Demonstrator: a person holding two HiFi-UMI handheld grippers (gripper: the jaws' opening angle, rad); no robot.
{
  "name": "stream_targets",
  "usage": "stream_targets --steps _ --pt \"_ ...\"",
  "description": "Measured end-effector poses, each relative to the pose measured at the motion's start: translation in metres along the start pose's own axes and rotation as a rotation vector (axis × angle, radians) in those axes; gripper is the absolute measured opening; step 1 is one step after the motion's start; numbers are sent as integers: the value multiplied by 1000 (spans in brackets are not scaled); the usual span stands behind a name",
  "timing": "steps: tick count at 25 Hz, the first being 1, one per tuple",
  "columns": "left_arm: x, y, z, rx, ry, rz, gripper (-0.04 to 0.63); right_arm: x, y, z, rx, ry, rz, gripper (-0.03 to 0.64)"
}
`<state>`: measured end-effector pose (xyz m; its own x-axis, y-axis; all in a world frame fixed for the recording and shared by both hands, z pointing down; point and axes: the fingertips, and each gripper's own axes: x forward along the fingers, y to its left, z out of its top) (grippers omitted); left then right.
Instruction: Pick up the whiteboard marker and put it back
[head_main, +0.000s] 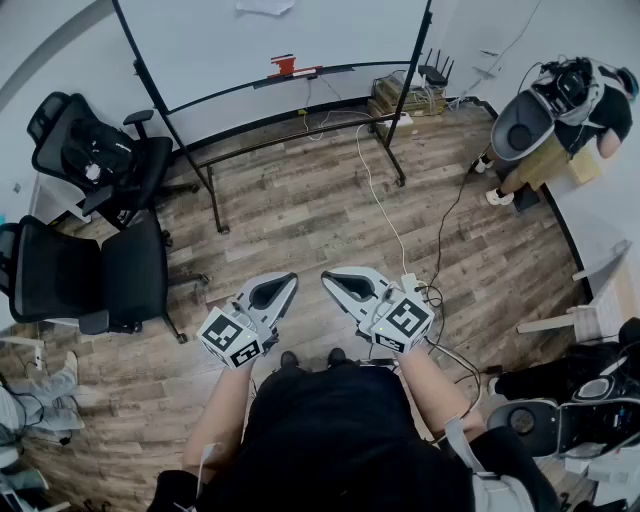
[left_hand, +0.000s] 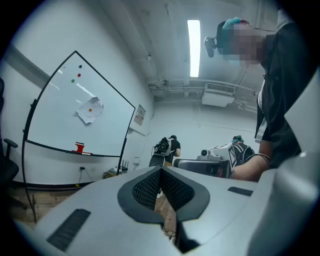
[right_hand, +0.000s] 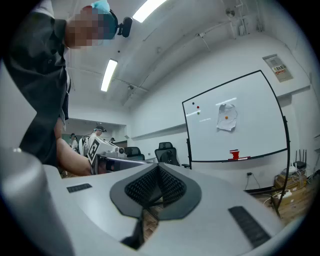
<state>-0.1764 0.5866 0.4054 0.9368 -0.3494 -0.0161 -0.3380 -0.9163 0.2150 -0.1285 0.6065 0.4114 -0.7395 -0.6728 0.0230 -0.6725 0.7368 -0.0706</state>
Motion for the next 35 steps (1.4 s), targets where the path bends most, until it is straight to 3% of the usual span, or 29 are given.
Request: stream_targets --steps 10,17,25,31,35 --pt "37 -7 -6 41 17 -8 6 -23 -33 1 -29 2 5 18" --pt "59 2 -17 35 41 34 6 -35 -59 1 -32 -36 44 20" --pt "81 66 -7 -1 29 59 6 -4 -111 4 -14 -40 33 20" --pt "115 128 -7 -50 21 15 6 36 -160 -5 -5 -3 52 20" --pt "133 181 13 -82 -15 -1 6 78 -198 1 4 -3 42 20"
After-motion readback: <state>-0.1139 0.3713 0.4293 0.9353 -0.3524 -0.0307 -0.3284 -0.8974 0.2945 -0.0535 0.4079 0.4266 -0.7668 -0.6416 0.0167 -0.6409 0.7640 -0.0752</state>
